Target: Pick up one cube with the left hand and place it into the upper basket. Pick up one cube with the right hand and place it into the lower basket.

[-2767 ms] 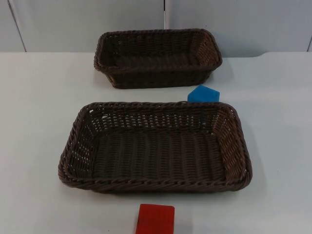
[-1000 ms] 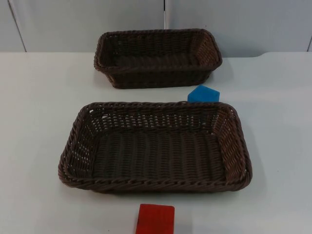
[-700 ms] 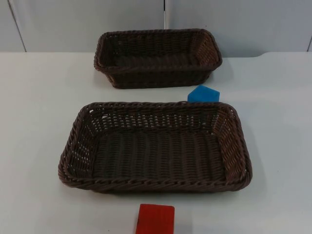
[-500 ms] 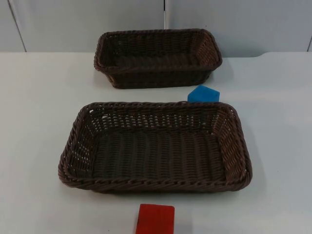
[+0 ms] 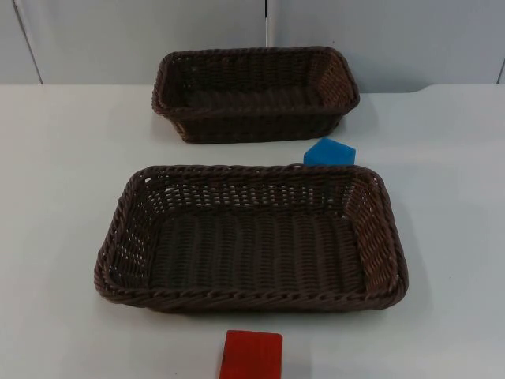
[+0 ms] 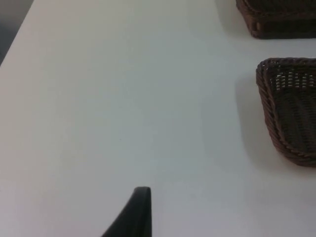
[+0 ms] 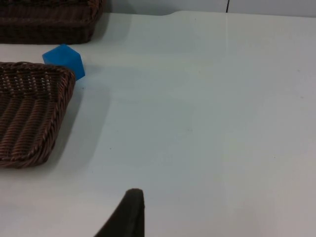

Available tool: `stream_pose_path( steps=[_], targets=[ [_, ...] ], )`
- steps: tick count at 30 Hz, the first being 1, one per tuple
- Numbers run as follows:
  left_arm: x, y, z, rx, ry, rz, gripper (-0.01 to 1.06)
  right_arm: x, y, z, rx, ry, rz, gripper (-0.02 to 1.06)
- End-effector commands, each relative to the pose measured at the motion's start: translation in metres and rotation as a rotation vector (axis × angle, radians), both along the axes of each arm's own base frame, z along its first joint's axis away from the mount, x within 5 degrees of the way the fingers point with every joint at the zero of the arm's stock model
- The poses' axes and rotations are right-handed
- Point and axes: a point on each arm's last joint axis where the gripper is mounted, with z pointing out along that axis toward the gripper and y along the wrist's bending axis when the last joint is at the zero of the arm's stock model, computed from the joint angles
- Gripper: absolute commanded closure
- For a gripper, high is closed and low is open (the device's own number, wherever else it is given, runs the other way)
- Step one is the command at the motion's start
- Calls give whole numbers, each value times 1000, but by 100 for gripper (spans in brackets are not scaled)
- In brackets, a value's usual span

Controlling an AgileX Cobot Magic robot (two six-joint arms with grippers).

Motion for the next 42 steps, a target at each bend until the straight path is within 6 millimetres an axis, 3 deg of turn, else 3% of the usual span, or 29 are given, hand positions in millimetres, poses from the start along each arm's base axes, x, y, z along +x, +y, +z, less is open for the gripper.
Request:
stream_pose_path(
  steps=[1, 10, 30, 42],
  targets=[
    [1, -1, 2, -14, 0, -12, 0, 0, 0, 0, 3, -10, -5, -1],
    [13, 0, 2, -21, 76, -12, 0, 0, 0, 0, 3, -10, -5, -1],
    [17, -1, 3, -30, 100, -16, 0, 0, 0, 0, 1, -10, -6, -1],
    [41, -9, 1, -93, 243, -113, 0, 0, 0, 0, 1, -10, -6, -1]
  ],
)
